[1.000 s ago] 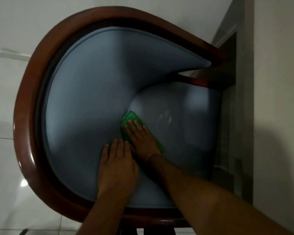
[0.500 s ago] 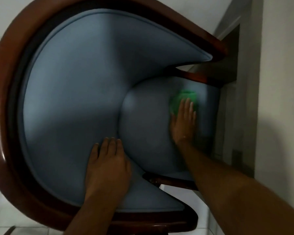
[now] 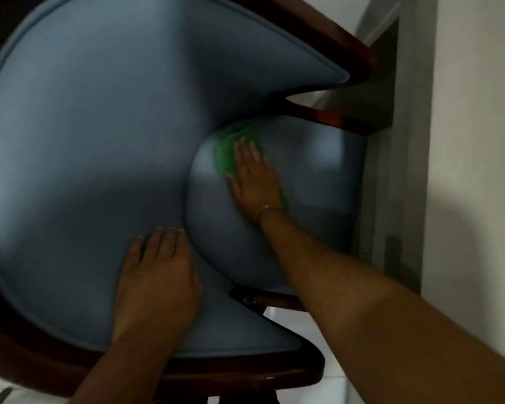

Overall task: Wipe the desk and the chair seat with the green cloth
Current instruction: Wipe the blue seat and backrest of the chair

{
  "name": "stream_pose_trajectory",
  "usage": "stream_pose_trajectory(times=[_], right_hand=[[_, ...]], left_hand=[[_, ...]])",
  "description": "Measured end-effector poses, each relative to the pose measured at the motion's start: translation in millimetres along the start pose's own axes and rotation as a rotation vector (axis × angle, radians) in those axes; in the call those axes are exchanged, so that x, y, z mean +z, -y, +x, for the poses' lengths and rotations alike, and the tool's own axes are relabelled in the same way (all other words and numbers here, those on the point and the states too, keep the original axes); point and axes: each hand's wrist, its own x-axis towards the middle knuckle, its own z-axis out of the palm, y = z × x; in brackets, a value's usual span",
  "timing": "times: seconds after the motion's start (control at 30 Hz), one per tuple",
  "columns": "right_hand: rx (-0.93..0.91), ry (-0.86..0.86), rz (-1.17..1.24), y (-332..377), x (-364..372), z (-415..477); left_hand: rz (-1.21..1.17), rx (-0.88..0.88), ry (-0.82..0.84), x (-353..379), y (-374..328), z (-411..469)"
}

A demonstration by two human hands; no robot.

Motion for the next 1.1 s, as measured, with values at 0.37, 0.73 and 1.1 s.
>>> stream_pose_trajectory(times=[0.37, 0.73, 1.1], right_hand=[[0.808, -0.248, 0.010, -92.8, 0.2, -70.0], [-0.555, 0.125, -0.123, 20.9, 55.9, -136.5], [-0.216, 0.048, 0.084, -30.2, 31.0, -147.4]], left_hand=[[0.054, -0.053, 0.091, -4.6, -0.8, -0.8], [0.098, -0.071, 0.111, -11.8, -2.5, 4.2], [0.073, -0.060, 0.073, -2.8, -4.7, 1.8]])
